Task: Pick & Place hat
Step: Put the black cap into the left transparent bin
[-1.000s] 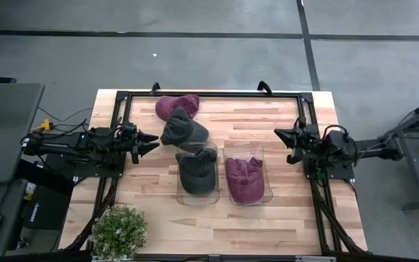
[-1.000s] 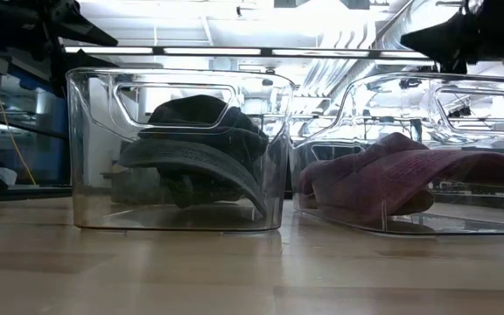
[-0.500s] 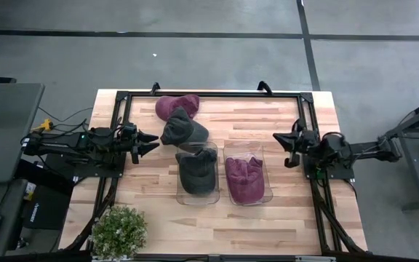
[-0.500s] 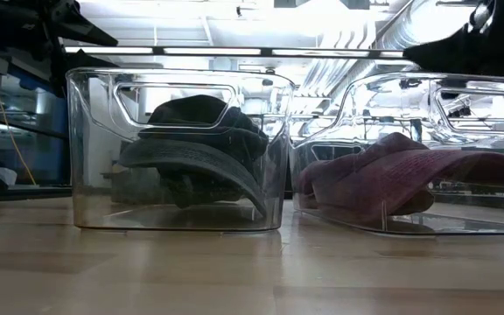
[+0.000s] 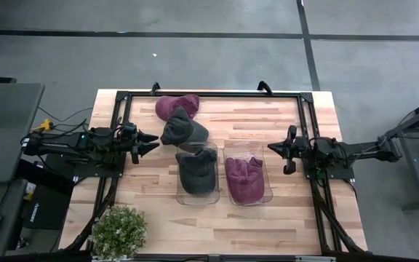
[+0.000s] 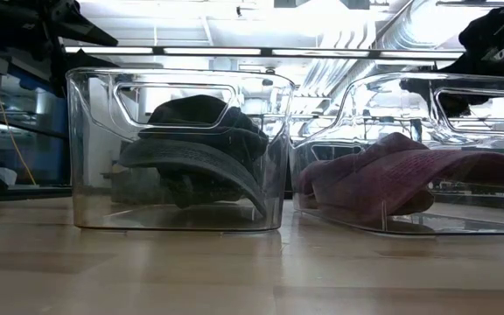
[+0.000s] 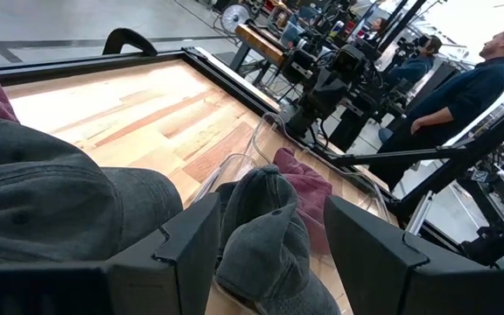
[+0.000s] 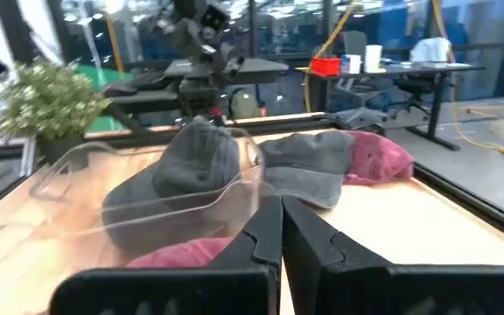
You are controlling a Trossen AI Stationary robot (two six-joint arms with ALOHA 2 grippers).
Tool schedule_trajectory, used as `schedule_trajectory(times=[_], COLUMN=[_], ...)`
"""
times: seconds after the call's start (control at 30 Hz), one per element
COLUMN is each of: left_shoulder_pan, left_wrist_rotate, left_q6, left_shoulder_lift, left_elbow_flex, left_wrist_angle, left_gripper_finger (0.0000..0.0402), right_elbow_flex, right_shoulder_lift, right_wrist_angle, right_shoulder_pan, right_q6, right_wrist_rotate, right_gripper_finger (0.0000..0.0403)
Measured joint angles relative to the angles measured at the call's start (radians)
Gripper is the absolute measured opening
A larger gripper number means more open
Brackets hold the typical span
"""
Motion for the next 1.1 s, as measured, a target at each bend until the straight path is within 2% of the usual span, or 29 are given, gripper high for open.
schedule_trajectory(times=[0.3, 0.6, 1.1], left_shoulder_pan=[0.0, 0.0, 0.0], left_wrist_rotate=[0.0, 0.0, 0.0], left_q6=[0.0, 0.0, 0.0], left_shoulder_lift=[0.0, 0.0, 0.0], left_elbow_flex=[0.0, 0.0, 0.0], left_wrist_angle=[0.0, 0.0, 0.0], left_gripper_finger=[0.0198, 0.0198, 0.0198], right_elbow_flex=[0.0, 0.0, 0.0], right_shoulder_lift=[0.003, 0.003, 0.003], right_wrist_angle=[-0.01, -0.026, -0.023], right_shoulder_pan=[-0.066, -0.098, -0.098], right_q6=[-0.081, -0.03, -0.038], right_wrist_rotate=[-0.018, -0.168, -0.146], right_gripper_finger=[0.0, 0.0, 0.0009])
